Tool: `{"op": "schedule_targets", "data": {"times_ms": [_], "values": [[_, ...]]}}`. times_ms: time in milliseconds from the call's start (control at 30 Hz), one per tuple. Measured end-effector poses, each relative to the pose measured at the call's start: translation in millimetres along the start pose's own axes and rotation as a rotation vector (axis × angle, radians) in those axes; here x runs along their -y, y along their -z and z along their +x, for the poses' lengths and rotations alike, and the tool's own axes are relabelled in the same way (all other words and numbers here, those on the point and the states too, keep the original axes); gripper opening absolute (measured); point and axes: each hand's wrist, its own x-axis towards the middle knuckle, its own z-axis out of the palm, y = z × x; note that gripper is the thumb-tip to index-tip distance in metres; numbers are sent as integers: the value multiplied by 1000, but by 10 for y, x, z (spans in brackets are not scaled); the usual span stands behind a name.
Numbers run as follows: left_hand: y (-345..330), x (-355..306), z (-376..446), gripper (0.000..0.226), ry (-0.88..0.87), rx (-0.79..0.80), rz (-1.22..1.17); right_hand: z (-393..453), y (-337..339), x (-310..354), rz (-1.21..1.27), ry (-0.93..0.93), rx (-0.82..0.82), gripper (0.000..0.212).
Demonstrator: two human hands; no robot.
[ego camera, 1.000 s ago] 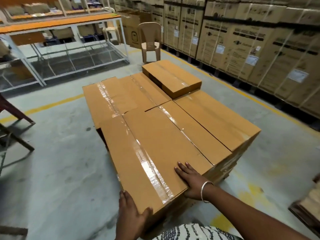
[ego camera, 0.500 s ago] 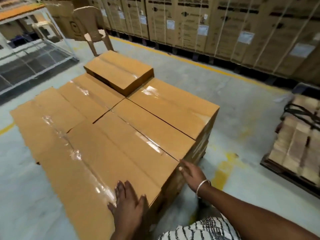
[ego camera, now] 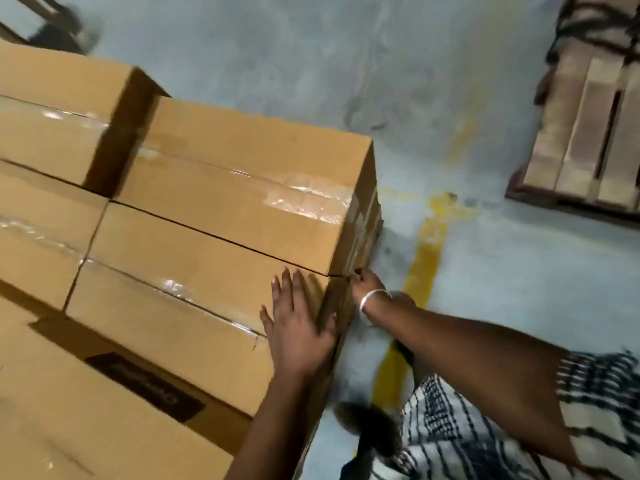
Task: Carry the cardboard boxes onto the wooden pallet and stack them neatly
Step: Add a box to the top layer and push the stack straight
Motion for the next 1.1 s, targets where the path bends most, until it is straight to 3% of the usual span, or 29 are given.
{"op": "schedule_targets", "data": {"times_ms": [167,233,300,400,500,633,733,833,967,1100], "values": [[-238,-26,625,111,-44,50,115,258,-292,-114,205,-254,61,47],[-330,28,687,108,-67,46,127,301,-399,-200,226,-280,136,40],[-386,92,708,102,-70,33,121,248,-477,-148,403,-365,107,39],[-442,123,704,94,-71,26,117,432,-657,-202,597,-341,-40,55],[-458,121,703,86,-82,16,126,490,-654,-241,528,-265,60,60],[-482,111,706,80,-103,22,146,584,-641,-355,547,-268,96,93],[-510,108,687,77,-124,9,141,993,-966,-808,640,-381,99,96],[-521,120,685,76,-139,-12,120,1207,-1141,-1081,832,-515,171,129],[-529,123,691,73,-162,-24,129,810,-682,-673,813,-520,217,84],[-550,130,692,73,-166,-31,138,890,-687,-771,858,-478,270,86]]}}
